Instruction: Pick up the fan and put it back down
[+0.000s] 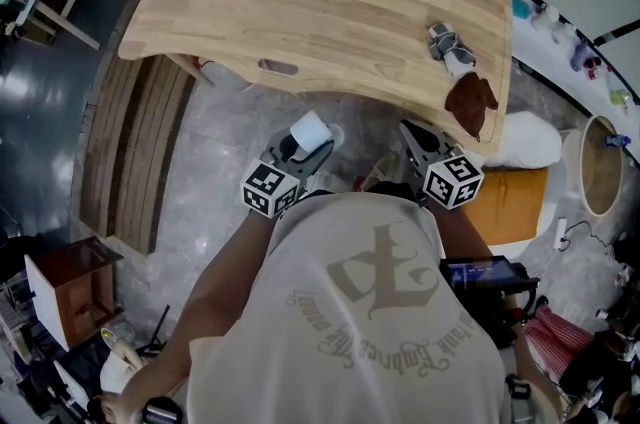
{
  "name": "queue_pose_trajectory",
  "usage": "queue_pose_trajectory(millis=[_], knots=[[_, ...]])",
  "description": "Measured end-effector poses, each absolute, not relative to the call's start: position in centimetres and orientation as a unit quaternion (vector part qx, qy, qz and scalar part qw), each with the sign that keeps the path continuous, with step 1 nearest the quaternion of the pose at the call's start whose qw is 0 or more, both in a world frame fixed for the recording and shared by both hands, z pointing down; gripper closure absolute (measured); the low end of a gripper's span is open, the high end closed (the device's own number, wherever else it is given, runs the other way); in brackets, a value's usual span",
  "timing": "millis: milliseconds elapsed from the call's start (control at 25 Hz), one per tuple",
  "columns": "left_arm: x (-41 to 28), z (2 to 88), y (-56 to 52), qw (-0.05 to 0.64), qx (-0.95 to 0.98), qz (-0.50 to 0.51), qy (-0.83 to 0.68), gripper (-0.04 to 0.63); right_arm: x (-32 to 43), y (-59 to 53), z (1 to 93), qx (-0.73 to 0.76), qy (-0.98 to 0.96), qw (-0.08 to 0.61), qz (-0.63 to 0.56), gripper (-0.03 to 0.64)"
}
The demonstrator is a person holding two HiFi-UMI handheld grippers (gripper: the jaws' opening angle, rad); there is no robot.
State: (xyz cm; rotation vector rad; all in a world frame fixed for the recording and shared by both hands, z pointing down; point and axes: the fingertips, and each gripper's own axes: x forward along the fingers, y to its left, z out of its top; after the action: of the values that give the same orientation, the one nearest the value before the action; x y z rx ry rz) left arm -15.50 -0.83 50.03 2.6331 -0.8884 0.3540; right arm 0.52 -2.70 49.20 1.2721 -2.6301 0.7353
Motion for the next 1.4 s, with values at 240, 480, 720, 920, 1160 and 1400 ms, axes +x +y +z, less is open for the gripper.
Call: queue_pose_trajectory(millis=[240, 480, 720, 920, 1160, 1400], knots=[[-16.2, 50.3, -0.6, 0.17, 0.926, 0.124, -0.315, 0.367, -0.1, -2.6, 49.1, 0.421, -0.872, 0.067, 0.241, 0.603], [-16.9, 50.5, -0.5, 0.168, 0.926, 0.122, -0.315, 0.367, -1.0, -2.6, 49.0, 0.419, -0.873, 0.07, 0.239, 0.603], [-17.2, 50.8, -1.1, 0.176, 0.922, 0.128, -0.32, 0.367, -1.4, -3.6, 49.0, 0.416, -0.874, 0.072, 0.24, 0.603], [-17.2, 51.4, -2.6, 0.175, 0.918, 0.136, -0.328, 0.367, -1.2, -5.1, 49.4, 0.411, -0.876, 0.072, 0.243, 0.603], [-16.7, 51.5, -5.2, 0.181, 0.913, 0.138, -0.34, 0.367, -0.1, -7.2, 49.5, 0.411, -0.875, 0.07, 0.247, 0.603], [-14.6, 51.9, -8.2, 0.184, 0.911, 0.148, -0.338, 0.367, 2.3, -9.6, 49.6, 0.419, -0.869, 0.072, 0.254, 0.602]])
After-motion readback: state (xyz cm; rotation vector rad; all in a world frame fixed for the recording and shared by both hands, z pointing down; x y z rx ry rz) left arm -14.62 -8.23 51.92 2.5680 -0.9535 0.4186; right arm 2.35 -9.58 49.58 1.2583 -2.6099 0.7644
